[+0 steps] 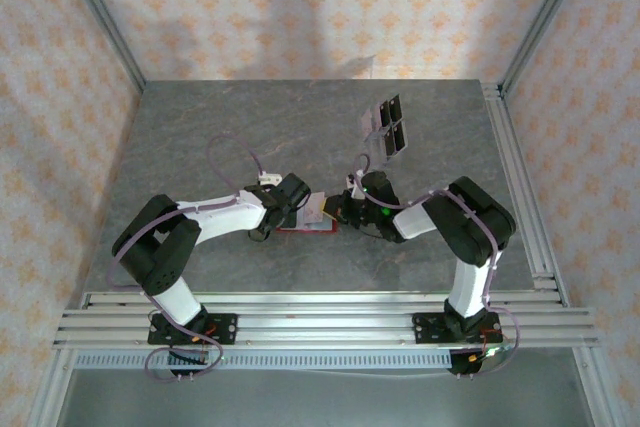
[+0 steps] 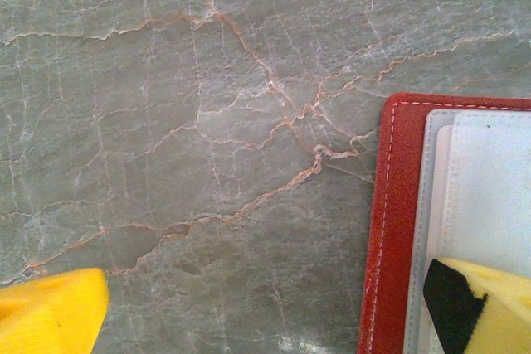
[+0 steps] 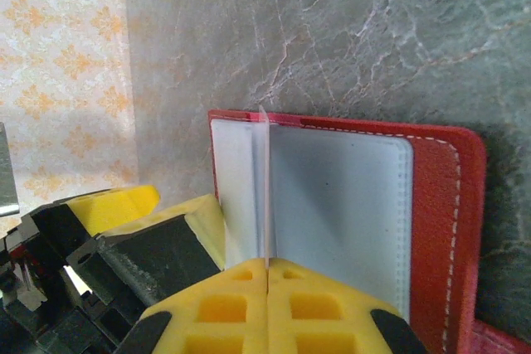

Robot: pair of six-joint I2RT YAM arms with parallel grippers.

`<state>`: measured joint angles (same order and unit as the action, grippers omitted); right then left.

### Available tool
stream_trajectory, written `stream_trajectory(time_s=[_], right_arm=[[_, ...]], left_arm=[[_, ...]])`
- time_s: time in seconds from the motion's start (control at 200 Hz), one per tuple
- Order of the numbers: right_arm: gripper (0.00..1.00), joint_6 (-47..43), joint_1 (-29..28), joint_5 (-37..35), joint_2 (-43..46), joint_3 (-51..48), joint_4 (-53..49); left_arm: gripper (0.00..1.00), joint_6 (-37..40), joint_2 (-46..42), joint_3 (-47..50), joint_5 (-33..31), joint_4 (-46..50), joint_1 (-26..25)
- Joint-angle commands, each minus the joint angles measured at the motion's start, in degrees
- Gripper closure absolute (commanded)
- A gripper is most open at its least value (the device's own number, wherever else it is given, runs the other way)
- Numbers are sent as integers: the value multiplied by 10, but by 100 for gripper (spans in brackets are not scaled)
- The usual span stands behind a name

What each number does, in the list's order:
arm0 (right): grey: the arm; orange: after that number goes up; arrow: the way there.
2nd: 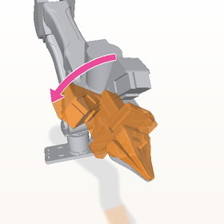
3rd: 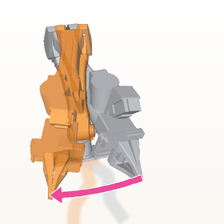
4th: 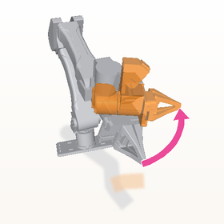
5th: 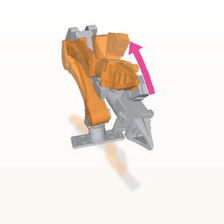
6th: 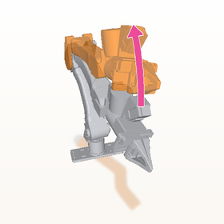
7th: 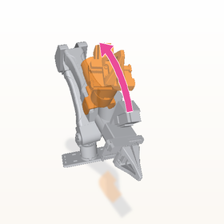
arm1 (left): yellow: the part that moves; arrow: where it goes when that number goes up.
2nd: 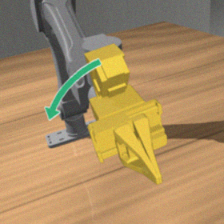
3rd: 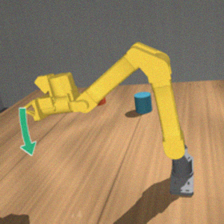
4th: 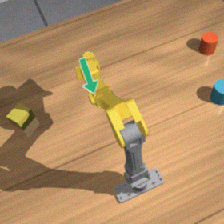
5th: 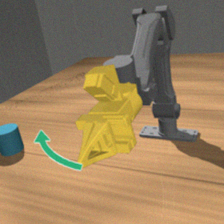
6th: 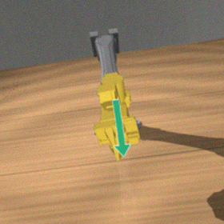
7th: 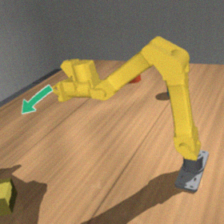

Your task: Put the credit cards into the card holder

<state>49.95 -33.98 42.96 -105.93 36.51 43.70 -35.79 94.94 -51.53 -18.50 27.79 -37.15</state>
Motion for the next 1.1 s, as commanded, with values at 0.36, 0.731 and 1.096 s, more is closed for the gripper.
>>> stream_trajectory(time_s=[0.36, 0.731, 1.096], right_arm=[[100, 25, -9, 14, -28, -17, 78], [100, 22, -10, 13, -28, -40, 88], [100, 25, -18, 16, -41, -29, 89]], left_arm=[[0, -2, 14, 20, -15, 25, -2], [0, -2, 15, 19, -16, 26, -2], [0, -2, 16, 20, -16, 26, -3]])
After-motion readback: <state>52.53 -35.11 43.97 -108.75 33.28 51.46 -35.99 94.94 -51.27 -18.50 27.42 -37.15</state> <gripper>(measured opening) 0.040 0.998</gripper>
